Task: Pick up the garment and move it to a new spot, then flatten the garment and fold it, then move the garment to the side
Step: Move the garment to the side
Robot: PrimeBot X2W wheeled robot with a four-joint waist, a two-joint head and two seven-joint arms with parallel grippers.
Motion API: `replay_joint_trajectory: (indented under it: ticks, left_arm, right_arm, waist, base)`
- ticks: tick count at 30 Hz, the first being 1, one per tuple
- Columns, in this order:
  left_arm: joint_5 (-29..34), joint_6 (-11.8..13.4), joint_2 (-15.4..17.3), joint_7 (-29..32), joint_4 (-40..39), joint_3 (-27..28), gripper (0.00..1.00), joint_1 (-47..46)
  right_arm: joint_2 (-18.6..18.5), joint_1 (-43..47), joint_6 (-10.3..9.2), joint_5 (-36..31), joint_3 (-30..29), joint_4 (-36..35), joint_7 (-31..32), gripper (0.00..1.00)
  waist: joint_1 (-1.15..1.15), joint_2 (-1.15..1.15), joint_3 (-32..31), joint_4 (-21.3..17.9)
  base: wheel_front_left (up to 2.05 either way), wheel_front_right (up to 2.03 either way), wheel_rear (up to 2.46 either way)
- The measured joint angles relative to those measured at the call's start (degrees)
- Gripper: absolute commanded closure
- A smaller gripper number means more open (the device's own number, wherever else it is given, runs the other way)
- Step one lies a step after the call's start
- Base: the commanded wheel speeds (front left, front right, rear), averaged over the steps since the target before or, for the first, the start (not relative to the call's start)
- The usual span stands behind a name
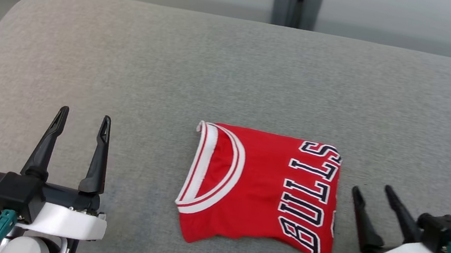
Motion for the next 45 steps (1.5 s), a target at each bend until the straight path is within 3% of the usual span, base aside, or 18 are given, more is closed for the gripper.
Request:
replay_joint_trajectory:
  ticks: [8, 9, 10, 11, 12, 17, 22, 36, 45]
  left_arm:
    - [-0.1, -0.2, -0.7, -0.5, 1.0, -0.3, 0.0, -1.0]
    - [-0.1, -0.3, -0.7, -0.5, 1.1, -0.3, 0.0, -1.0]
    - [-0.1, -0.3, -0.7, -0.5, 1.1, -0.2, 0.0, -1.0]
    - [-0.1, -0.3, -0.7, -0.5, 1.1, -0.1, 0.0, -1.1]
    - [-0.1, -0.3, -0.7, -0.5, 1.1, -0.1, 0.0, -1.1]
    - [0.0, -0.4, -0.4, -0.6, 1.0, 0.3, 0.0, -1.3]
    - [0.3, -0.4, 0.0, -0.6, 0.3, 0.6, 0.0, -1.4]
    - [0.9, -0.3, 3.8, 1.1, -3.4, 2.4, 0.0, -2.6]
    - [1.9, -0.4, 6.6, 4.5, -6.9, 2.6, 0.0, -4.9]
  right_arm:
    - [0.6, -4.2, -0.01, 3.7, 5.9, 12.3, 2.3, 0.0]
    - [0.5, -5.0, -0.01, 4.0, 6.7, 13.2, 2.9, 0.06]
    - [0.5, -5.5, -0.01, 4.6, 7.4, 13.7, 3.1, 0.6]
    - [0.5, -6.0, -0.01, 5.4, 7.8, 14.5, 3.4, 0.93]
    - [0.4, -6.4, -0.01, 6.1, 8.6, 14.8, 3.5, 1.0]
    - [-0.6, -7.6, 0.11, 7.1, 10.2, 14.4, 1.7, 1.0]
    - [-3.8, -7.7, 0.01, 4.3, 9.1, 10.9, 0.0, 1.0]
    - [-13.2, -5.0, 0.01, -1.6, 1.8, -0.5, -0.4, 1.0]
    - [-11.7, -14.3, 0.01, -0.3, 0.6, -1.5, -3.2, 1.0]
  waist:
    - [0.0, 0.0, 1.6, 2.9]
    - [0.0, 0.0, 1.7, 2.9]
    - [0.0, 0.0, 1.8, 2.9]
    - [0.0, 0.0, 1.9, 2.8]
    - [0.0, 0.0, 2.0, 2.7]
    - [0.0, 0.0, 2.5, 1.3]
    - [0.0, 0.0, 2.7, -1.6]
    - [0.0, 0.0, 6.0, -14.5]
    - [0.0, 0.0, 9.4, -23.0]
  base:
    - [0.0, 0.0, 0.0]
    - [0.0, 0.0, 0.0]
    - [0.0, 0.0, 0.0]
    - [0.0, 0.0, 0.0]
    - [0.0, 0.0, 0.0]
    - [0.0, 0.0, 0.0]
    - [0.0, 0.0, 0.0]
    - [0.0, 0.0, 0.0]
    - [0.0, 0.0, 0.0]
